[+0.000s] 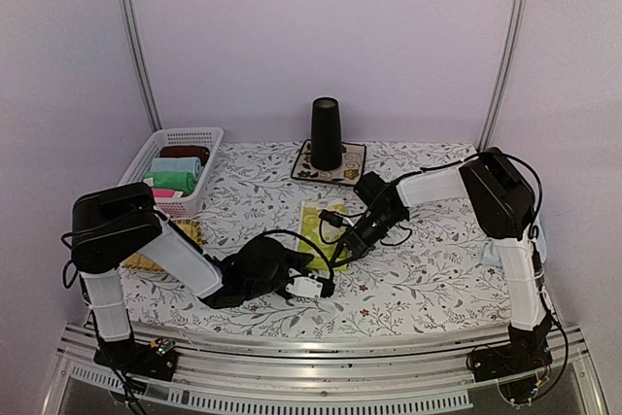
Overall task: Roll the towels
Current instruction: Roll the towel at the center of the board.
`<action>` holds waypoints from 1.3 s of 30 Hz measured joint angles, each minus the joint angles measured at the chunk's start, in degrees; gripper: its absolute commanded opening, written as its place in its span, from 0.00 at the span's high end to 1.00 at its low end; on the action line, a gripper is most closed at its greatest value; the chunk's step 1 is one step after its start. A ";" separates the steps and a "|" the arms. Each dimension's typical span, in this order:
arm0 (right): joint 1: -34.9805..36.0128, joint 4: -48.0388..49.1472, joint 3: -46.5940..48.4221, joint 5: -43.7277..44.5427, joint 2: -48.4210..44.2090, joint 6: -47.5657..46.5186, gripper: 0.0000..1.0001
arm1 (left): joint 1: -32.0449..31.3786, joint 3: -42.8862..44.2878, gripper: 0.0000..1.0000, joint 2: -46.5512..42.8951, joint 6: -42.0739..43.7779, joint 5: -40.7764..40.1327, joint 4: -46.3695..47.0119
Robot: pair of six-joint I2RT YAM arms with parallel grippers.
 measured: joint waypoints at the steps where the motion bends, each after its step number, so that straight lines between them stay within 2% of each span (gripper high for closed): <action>1: 0.00 0.00 0.00 -0.09 0.00 0.04 0.96 | 0.00 0.24 0.64 0.00 -0.44 -0.02 -0.52; 7: -0.02 0.00 0.00 -0.17 0.00 0.13 0.96 | 0.26 3.19 0.78 1.03 -3.32 -0.02 -4.70; 8: -0.02 0.00 0.00 -0.17 0.00 0.15 0.96 | 0.52 3.96 0.86 1.57 -3.85 0.07 -5.20; 9: -0.02 0.00 0.00 -0.17 0.00 0.15 0.95 | 0.66 4.63 1.00 1.97 -4.52 0.22 -5.70; 12: -0.13 0.02 0.00 -0.20 0.00 0.17 0.88 | 1.20 5.68 1.00 2.45 -6.34 1.09 -7.87; 17: -0.28 -0.20 0.00 -1.01 -0.07 0.63 0.66 | 1.95 7.50 1.00 1.92 -9.14 3.80 -11.87; 21: -0.98 -0.48 -0.09 -1.55 -1.33 -0.24 0.50 | 3.34 9.49 1.00 -0.31 -12.00 9.27 -19.98; 31: -5.75 1.27 -3.98 3.74 -13.60 -2.47 0.33 | 10.25 18.36 1.00 -3.32 -18.95 29.14 -40.28; 39: -5.22 11.63 -21.77 13.73 -29.70 -10.01 0.28 | 14.71 26.40 1.00 0.37 -25.16 43.32 -49.09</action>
